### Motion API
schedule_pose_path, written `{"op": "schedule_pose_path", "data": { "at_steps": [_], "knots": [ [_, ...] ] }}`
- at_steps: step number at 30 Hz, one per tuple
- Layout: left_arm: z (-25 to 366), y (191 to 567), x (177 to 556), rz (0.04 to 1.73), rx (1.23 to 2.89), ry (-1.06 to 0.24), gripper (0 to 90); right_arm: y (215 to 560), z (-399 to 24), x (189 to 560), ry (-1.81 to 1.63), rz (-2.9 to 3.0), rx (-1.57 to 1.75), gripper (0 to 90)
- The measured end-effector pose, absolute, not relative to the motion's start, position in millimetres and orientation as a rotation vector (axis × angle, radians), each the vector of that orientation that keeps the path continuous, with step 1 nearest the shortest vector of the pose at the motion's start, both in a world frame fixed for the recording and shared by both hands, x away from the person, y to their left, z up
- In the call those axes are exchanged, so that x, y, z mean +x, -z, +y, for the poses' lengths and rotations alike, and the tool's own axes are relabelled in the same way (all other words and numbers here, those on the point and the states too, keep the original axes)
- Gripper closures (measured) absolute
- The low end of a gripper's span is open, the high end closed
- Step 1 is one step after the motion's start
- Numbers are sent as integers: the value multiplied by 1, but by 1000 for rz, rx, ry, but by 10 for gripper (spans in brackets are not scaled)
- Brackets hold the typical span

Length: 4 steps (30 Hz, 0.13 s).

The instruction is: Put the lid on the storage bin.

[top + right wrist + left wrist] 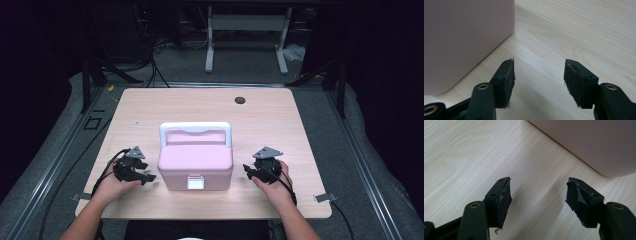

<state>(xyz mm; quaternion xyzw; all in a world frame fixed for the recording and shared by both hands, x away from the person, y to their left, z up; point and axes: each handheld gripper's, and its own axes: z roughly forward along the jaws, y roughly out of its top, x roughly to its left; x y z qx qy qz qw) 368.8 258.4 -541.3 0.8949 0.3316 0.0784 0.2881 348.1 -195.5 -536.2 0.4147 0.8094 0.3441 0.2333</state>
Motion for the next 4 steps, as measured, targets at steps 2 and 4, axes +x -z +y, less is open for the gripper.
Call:
{"op": "schedule_pose_path", "data": {
  "at_steps": [2, 4],
  "knots": [
    [258, 542, 369, 884, 2390, -207, 360, 536, -196, 348, -943, 2220, 1142, 407],
    [258, 542, 369, 884, 2391, -208, 357, 536, -197, 347, -949, 2213, 1138, 386]
  ]
}}
